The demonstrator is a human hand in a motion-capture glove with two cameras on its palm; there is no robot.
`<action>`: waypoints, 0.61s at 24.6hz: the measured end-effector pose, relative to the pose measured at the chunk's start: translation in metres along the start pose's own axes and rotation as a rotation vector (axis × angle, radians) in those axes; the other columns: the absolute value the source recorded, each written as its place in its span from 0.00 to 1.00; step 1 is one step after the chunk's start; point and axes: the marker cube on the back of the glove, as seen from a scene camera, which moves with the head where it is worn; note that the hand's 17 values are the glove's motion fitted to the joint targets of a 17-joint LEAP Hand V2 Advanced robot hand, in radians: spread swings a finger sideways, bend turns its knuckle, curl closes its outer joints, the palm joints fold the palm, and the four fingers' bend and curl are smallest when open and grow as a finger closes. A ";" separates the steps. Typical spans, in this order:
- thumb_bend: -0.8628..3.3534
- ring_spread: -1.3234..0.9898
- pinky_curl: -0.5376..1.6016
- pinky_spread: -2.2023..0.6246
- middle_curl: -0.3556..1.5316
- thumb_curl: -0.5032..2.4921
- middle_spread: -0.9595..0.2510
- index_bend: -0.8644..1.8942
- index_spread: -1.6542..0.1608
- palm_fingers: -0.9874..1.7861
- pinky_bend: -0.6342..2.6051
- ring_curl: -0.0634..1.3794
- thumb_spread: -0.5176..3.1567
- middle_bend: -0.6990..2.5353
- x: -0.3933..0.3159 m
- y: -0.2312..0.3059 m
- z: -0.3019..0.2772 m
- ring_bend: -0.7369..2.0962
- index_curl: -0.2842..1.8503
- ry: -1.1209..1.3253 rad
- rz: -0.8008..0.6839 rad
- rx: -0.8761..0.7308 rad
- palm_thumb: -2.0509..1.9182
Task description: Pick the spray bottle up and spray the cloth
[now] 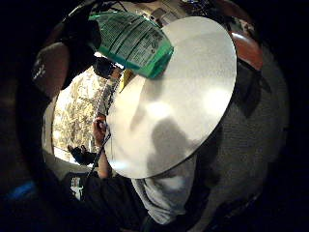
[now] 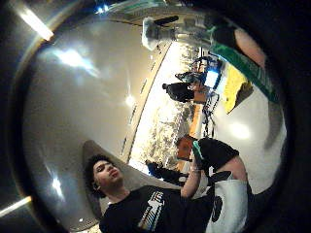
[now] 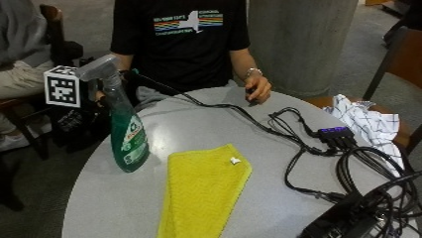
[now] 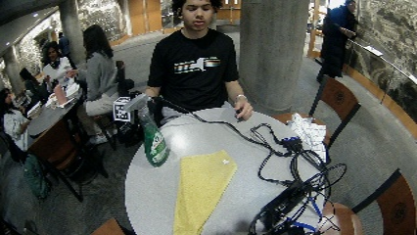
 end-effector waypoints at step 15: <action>0.21 0.55 0.40 0.84 0.37 0.27 0.77 0.36 0.68 0.53 0.41 0.25 0.39 0.29 0.027 -0.084 0.009 0.37 0.22 0.077 0.129 0.105 0.72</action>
